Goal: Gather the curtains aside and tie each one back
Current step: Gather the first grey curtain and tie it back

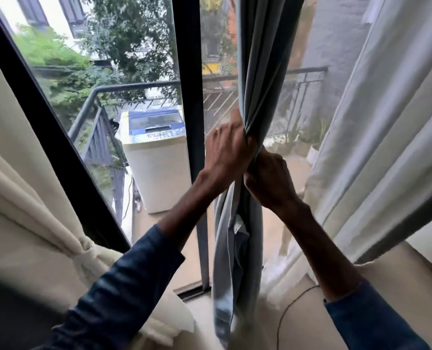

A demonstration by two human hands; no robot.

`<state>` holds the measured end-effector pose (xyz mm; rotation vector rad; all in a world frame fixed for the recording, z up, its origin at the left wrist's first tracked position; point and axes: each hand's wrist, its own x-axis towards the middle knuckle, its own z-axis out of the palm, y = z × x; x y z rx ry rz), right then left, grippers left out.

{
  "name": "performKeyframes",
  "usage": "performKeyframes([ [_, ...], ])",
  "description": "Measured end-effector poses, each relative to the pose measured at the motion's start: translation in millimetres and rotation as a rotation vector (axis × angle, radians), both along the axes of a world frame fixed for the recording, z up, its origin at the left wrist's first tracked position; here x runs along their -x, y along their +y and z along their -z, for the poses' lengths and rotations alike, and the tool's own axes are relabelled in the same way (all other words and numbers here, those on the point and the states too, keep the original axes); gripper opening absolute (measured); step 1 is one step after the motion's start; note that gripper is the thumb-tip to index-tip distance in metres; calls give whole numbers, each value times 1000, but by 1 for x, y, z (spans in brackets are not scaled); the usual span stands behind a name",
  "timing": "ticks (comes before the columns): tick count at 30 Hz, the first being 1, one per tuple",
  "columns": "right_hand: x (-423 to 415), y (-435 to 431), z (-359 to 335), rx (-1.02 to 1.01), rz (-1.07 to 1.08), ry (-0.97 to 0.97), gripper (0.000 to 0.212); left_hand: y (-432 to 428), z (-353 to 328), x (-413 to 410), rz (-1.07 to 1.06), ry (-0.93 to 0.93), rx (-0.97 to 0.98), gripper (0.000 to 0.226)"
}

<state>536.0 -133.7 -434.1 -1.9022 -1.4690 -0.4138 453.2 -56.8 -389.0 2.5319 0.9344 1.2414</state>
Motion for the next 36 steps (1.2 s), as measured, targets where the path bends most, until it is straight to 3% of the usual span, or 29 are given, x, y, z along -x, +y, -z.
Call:
performKeyframes([
  [4,-12,-17,13,75,-270,56,30,-5,7,-9,-19,-19,101,53],
  [8,-28,-26,20,155,-485,225,49,-16,20,-16,52,0,302,91],
  [11,-33,-32,19,145,-617,282,50,-24,27,-17,89,29,301,85],
  [14,-42,-34,19,114,-672,202,43,-21,31,-18,63,88,280,87],
  [19,-48,-32,27,2,-494,341,14,-9,54,-15,-43,67,258,65],
  [23,-44,-20,39,6,-438,611,18,9,77,-9,2,-8,394,44],
  [26,-36,-10,60,-41,-361,580,6,25,95,-8,25,-50,458,14],
  [28,-23,-11,77,-158,-258,680,20,31,103,-9,43,-44,529,8],
  [30,-6,-17,96,-329,-74,673,27,36,111,-8,57,-39,599,15],
  [32,9,-27,115,-428,27,517,19,41,117,-7,73,-35,607,25],
  [36,27,-21,133,-196,-117,569,17,48,115,-10,95,-14,596,35],
])
